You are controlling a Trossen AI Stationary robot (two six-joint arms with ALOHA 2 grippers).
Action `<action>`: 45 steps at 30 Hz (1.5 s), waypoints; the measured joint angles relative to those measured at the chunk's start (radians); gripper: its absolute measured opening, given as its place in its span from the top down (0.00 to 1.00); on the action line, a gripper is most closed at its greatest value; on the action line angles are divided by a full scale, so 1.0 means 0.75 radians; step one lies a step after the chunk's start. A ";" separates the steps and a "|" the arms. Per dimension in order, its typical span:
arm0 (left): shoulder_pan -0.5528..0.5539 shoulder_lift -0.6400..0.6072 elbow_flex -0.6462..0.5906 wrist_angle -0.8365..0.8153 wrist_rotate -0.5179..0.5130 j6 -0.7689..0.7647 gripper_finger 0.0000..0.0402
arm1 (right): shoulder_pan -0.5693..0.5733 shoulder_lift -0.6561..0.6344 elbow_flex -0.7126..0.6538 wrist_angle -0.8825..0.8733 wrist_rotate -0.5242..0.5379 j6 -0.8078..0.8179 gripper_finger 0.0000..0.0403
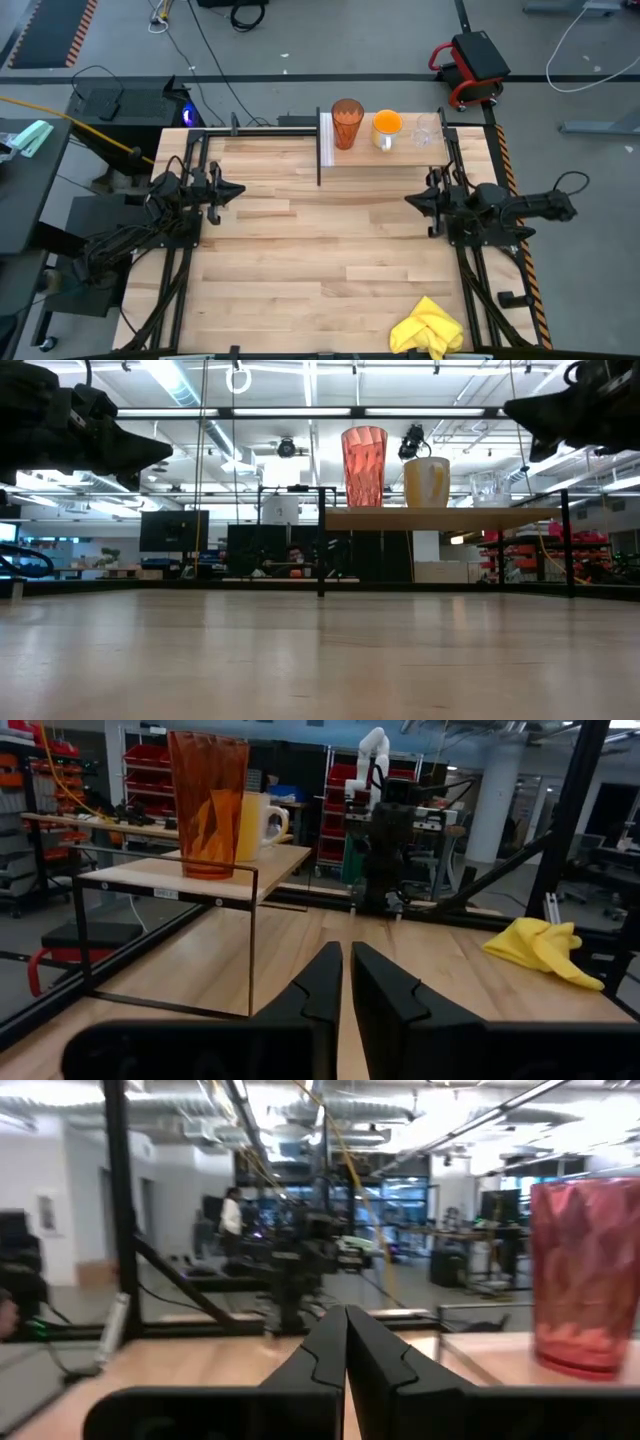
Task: Stack small to large cups/mugs on shelf
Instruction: Return to Home Position
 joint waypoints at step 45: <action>0.001 0.001 -0.001 0.056 -0.992 -0.071 0.93 | -0.044 0.002 0.001 -0.002 0.000 -0.061 0.97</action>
